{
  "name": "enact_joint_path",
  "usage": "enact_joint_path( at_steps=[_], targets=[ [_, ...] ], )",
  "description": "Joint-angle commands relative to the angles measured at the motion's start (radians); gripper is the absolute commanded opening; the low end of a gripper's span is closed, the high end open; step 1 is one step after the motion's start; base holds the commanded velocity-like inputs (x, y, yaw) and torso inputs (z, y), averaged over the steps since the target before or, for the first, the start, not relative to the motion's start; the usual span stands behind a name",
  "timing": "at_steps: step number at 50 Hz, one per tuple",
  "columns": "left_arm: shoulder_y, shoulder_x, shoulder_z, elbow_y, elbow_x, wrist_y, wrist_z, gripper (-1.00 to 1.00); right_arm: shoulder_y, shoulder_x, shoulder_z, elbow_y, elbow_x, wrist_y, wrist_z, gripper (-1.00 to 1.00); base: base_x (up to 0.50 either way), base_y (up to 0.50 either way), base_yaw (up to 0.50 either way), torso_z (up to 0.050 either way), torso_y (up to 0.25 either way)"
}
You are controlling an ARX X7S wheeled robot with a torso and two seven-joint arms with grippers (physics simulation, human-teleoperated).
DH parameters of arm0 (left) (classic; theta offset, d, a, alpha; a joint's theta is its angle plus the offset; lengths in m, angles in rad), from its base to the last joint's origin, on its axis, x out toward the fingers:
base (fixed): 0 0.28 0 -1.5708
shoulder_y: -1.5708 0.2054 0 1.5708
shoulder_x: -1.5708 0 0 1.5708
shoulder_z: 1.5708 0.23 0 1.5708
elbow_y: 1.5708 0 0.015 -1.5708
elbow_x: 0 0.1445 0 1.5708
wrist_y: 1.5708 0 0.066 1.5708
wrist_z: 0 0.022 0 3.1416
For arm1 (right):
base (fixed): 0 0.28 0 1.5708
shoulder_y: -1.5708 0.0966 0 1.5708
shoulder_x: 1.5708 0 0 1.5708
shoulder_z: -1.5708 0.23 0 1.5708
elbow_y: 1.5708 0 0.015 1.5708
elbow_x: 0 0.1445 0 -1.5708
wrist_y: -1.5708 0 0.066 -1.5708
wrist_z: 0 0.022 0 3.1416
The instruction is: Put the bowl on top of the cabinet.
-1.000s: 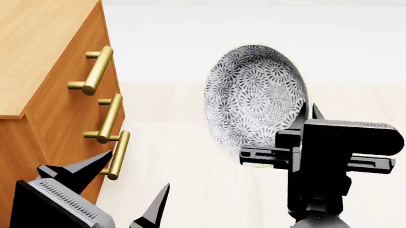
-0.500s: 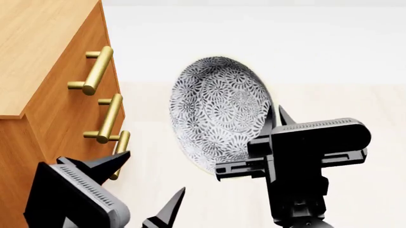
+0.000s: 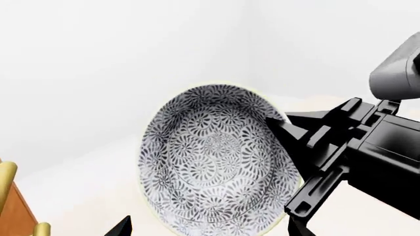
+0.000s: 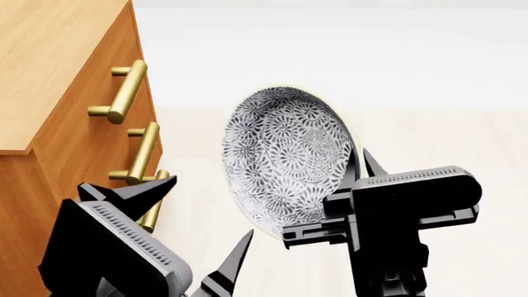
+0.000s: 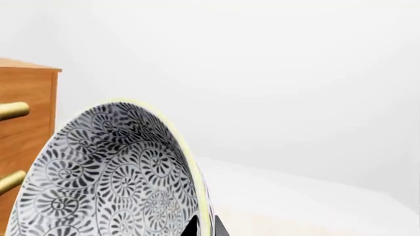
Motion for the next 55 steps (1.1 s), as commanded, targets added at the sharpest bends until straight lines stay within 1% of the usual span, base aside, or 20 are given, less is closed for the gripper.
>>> enact_joint_path(
  at_steps=[1, 7, 14, 20, 29, 35, 38, 39, 45, 50, 55],
  targets=[
    [-0.081, 0.034, 0.013, -0.028, -0.006, -0.048, -0.026, 1.0, 0.001, 0.008, 0.003, -0.016, -0.031, 0.008, 0.002, -1.0, 0.0, 0.0, 0.0, 0.0, 0.0],
    [-0.137, 0.066, 0.0, -0.067, -0.029, -0.092, -0.047, 1.0, 0.003, 0.006, -0.003, -0.016, -0.036, 0.013, 0.002, -1.0, 0.0, 0.0, 0.0, 0.0, 0.002],
    [-0.148, 0.059, 0.014, -0.059, -0.02, -0.096, -0.058, 1.0, -0.007, 0.013, -0.001, -0.016, -0.038, 0.006, 0.003, -1.0, 0.0, 0.0, 0.0, 0.0, 0.0],
    [-0.185, 0.072, 0.001, -0.103, -0.021, -0.103, -0.063, 1.0, -0.01, 0.011, -0.002, -0.011, -0.042, 0.002, 0.003, -1.0, 0.0, 0.0, 0.0, 0.0, 0.0],
    [-0.21, 0.076, 0.005, -0.117, -0.02, -0.105, -0.067, 1.0, -0.014, 0.013, -0.004, -0.007, -0.052, 0.003, 0.009, -1.0, 0.0, 0.0, 0.0, 0.0, 0.001],
    [-0.25, 0.085, 0.013, -0.224, 0.011, -0.072, -0.036, 1.0, -0.012, 0.017, -0.01, -0.03, -0.062, 0.012, 0.018, -1.0, 0.0, 0.0, 0.0, 0.0, 0.0],
    [-0.257, 0.086, 0.015, -0.241, 0.012, -0.072, -0.032, 1.0, -0.013, 0.018, -0.01, -0.031, -0.063, 0.012, 0.019, -1.0, 0.0, 0.0, 0.0, 0.0, 0.0],
    [-0.294, 0.092, 0.001, -0.302, -0.017, -0.097, 0.001, 1.0, -0.014, 0.021, -0.009, -0.032, -0.062, 0.014, 0.021, -1.0, 0.0, 0.0, 0.0, 0.0, 0.0],
    [-0.372, 0.104, -0.021, -0.385, -0.048, -0.137, 0.028, 1.0, -0.016, 0.02, -0.013, -0.032, -0.069, 0.012, 0.02, -1.0, 0.0, 0.0, 0.0, 0.0, 0.0],
    [-0.406, 0.112, -0.039, -0.414, -0.083, -0.161, 0.047, 1.0, -0.019, 0.029, -0.015, -0.055, -0.073, 0.017, 0.026, -1.0, 0.0, 0.0, 0.0, 0.0, 0.0],
    [-0.417, 0.116, -0.036, -0.45, -0.081, -0.153, 0.059, 1.0, -0.027, 0.037, -0.008, -0.059, -0.07, 0.01, 0.028, -1.0, 0.0, 0.0, 0.0, 0.003, 0.002]
  ],
)
